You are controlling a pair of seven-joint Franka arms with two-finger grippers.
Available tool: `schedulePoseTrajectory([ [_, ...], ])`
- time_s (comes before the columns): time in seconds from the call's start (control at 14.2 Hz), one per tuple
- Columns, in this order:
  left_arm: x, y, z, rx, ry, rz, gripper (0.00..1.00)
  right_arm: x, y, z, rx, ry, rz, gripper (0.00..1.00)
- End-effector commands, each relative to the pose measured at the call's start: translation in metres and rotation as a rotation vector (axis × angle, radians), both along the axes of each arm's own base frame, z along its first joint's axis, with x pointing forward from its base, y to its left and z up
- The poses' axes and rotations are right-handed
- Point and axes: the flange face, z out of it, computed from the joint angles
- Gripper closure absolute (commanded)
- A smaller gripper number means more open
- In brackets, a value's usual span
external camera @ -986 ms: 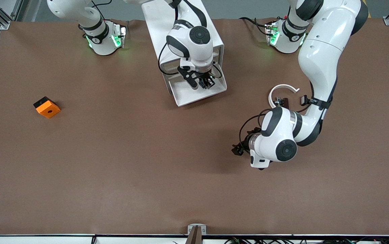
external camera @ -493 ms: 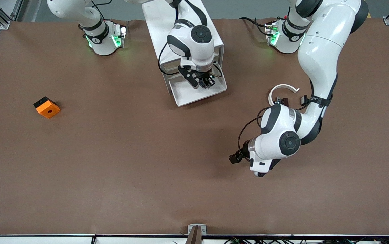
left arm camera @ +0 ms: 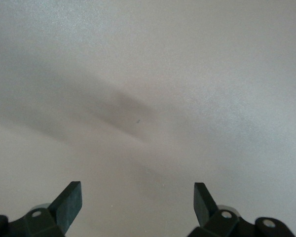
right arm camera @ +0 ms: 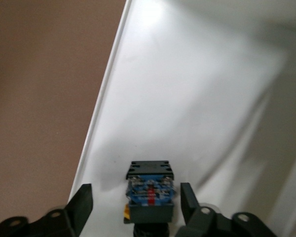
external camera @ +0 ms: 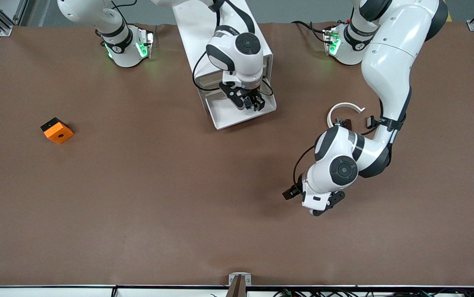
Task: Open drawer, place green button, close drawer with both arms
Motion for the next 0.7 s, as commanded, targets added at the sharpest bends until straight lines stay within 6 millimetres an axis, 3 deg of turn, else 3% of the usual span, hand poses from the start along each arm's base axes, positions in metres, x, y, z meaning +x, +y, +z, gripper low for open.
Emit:
schedulePoseTrajectory([
  [0.0,-0.002,-0.003,0.003,0.011,-0.025,-0.029,0.0,-0.013,0.01,-0.022,-0.031,-0.006,0.038,0.0],
  [0.42,-0.019,-0.031,-0.001,0.001,-0.005,-0.069,0.0,0.041,0.003,0.036,-0.083,0.032,0.111,0.0],
  [0.63,-0.022,-0.035,-0.001,0.003,0.001,-0.07,0.0,0.058,-0.002,0.051,-0.082,0.039,0.112,0.0],
])
